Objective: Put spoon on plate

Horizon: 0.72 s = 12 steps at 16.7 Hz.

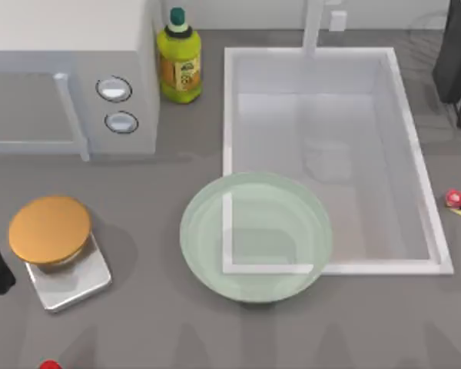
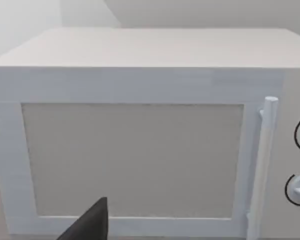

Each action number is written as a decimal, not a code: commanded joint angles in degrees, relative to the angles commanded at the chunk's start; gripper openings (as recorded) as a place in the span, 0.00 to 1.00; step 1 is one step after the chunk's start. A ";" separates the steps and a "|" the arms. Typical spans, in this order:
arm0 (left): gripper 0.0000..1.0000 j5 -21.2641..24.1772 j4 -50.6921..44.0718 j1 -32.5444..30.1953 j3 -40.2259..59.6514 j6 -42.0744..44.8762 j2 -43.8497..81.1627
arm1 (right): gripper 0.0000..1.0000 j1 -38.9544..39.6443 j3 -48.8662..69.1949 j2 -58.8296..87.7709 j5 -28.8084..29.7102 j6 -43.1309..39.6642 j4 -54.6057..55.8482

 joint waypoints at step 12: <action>1.00 0.00 0.00 0.00 0.00 0.00 0.00 | 1.00 -0.21 26.52 33.17 -0.27 -14.93 -20.61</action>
